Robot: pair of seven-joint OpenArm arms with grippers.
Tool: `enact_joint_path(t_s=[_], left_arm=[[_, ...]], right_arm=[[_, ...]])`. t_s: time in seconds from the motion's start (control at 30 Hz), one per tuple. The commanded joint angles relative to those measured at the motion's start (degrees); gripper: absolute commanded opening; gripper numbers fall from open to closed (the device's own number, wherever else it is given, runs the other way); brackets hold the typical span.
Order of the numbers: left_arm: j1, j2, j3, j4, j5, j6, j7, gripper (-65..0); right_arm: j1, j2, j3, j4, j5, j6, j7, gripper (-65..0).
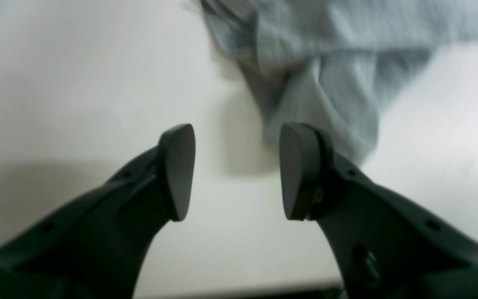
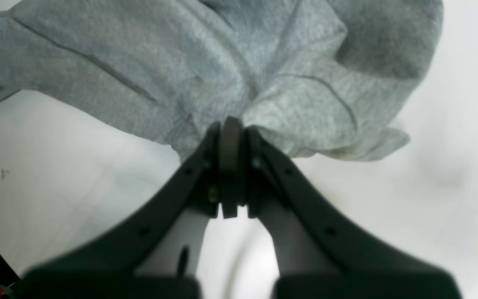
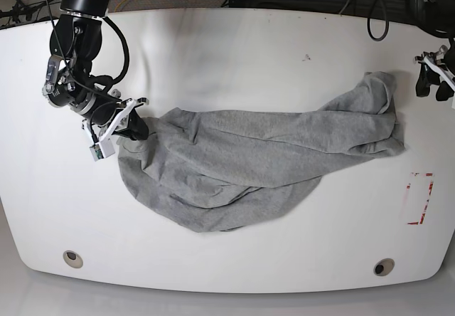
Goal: Fold the T-shirt properly
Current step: 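Release and regrasp the shirt edge with the left gripper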
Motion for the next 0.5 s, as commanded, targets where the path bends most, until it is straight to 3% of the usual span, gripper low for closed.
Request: enact_joint_path(t_s=[0.0, 0.47], left_arm=[[-1.3, -0.2, 0.3, -1.7, 1.2, -0.1, -1.0, -34.4], [-13.9, 3.9, 2.8, -15.1, 15.1, -0.1, -1.0, -34.3]], right_arm=[[0.9, 0.8, 0.3, 1.2, 1.4, 0.2, 1.4, -65.0], [1.2, 0.8, 0.3, 0.9, 1.3, 0.1, 1.5, -65.0]])
